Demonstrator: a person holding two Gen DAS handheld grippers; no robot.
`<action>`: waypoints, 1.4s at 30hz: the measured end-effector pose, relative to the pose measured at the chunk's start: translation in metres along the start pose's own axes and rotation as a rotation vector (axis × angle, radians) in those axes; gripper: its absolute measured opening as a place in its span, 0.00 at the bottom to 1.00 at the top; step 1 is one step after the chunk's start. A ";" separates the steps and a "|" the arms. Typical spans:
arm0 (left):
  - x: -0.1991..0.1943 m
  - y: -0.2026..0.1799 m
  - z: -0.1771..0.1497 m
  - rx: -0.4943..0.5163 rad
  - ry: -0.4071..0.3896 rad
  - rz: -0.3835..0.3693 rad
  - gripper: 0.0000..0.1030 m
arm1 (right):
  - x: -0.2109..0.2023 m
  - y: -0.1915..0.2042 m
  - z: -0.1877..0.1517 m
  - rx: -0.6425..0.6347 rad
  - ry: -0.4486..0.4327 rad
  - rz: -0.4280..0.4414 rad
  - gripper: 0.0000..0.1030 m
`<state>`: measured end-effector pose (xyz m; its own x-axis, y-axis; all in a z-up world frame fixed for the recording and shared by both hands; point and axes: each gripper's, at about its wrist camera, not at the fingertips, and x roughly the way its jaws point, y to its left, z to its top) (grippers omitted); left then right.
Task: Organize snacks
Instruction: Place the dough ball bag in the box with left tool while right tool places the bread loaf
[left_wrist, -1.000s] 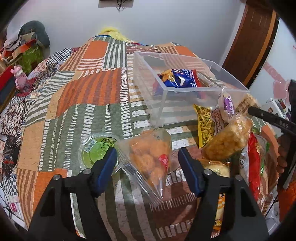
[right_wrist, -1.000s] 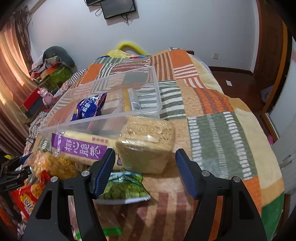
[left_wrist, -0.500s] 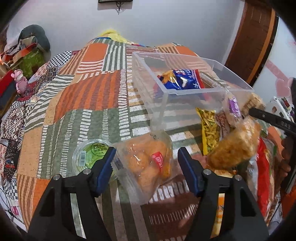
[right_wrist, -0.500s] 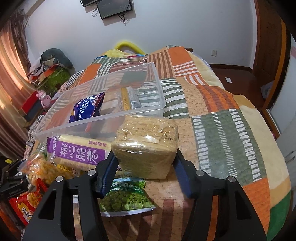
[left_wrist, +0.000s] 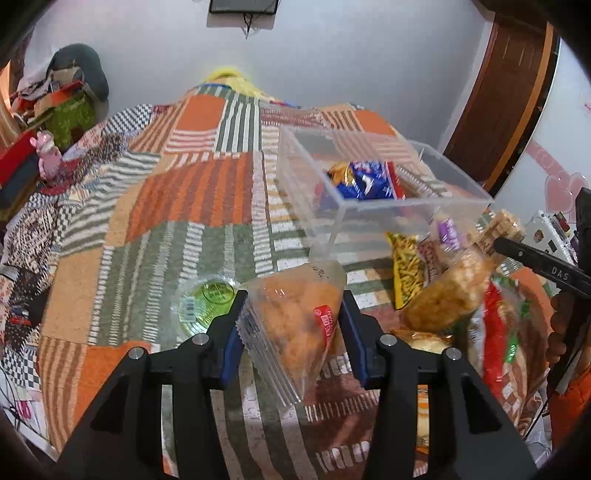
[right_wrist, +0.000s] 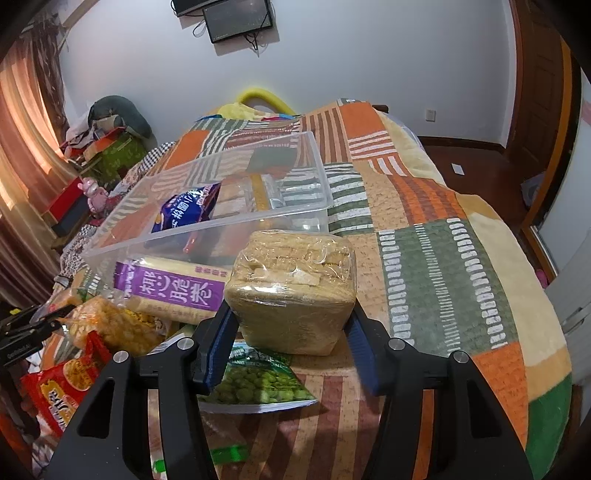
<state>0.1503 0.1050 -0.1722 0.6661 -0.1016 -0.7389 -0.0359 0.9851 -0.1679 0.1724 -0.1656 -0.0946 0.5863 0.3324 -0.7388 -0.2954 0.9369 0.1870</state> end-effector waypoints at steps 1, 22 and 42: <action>-0.006 -0.001 0.003 0.001 -0.014 0.001 0.46 | -0.001 0.001 0.001 0.000 -0.003 0.003 0.51; -0.039 -0.039 0.072 0.058 -0.189 -0.034 0.46 | -0.036 0.031 0.040 -0.070 -0.175 0.070 0.51; 0.054 -0.061 0.104 0.068 -0.074 -0.055 0.47 | 0.027 0.057 0.064 -0.128 -0.098 0.076 0.51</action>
<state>0.2654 0.0539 -0.1341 0.7186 -0.1481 -0.6795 0.0513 0.9857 -0.1606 0.2196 -0.0964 -0.0621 0.6275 0.4162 -0.6581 -0.4313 0.8894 0.1512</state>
